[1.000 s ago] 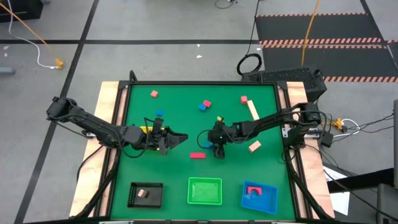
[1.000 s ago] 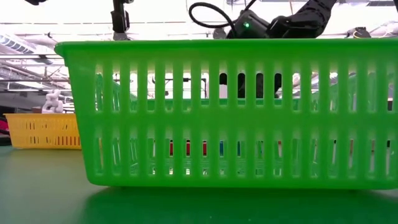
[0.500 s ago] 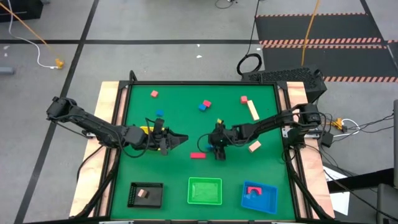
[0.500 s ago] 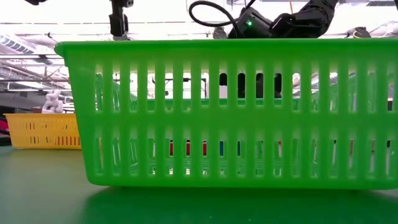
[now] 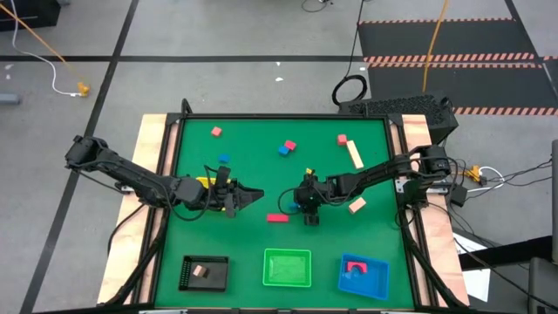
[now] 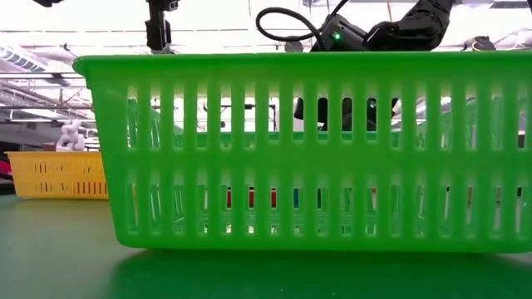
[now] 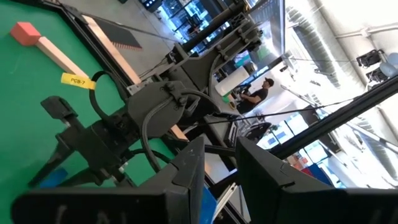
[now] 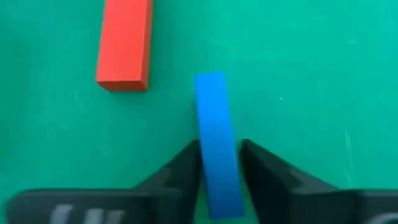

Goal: Sort & place blocks by color
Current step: Put the blue rectangular block into the green bin

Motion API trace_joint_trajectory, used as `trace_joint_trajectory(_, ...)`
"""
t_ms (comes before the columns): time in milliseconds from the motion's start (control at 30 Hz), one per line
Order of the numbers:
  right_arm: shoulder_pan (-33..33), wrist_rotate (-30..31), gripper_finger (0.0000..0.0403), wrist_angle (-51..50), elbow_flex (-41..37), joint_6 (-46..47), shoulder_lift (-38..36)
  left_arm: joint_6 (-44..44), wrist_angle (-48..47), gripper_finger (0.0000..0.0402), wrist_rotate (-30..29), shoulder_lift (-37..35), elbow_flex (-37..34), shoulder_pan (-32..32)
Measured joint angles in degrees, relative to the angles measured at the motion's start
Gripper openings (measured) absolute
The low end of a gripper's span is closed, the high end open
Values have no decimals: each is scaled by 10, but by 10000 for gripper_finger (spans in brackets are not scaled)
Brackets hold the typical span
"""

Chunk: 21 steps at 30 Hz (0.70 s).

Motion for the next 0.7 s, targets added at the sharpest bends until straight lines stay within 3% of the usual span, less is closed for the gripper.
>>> trace_joint_trajectory(67, 0, 1, 38, -2, -5, 0, -1, 13, 0, 93, 0, 0, 0, 0)
trace_joint_trajectory(100, 0, 1, 35, -7, -5, 0, -2, 19, 0, 93, 0, 0, 0, 0)
trace_joint_trajectory(333, 16, 2, 35, -54, -8, 57, -39, 32, -5, 93, -2, 0, 0, 6)
trace_joint_trajectory(500, 39, 12, 35, -51, -8, 109, -127, 46, -38, 93, -2, 0, 0, 15)
trace_joint_trajectory(700, 91, -17, 35, -8, -7, 233, -207, 36, -88, 93, -2, 0, 0, 35)
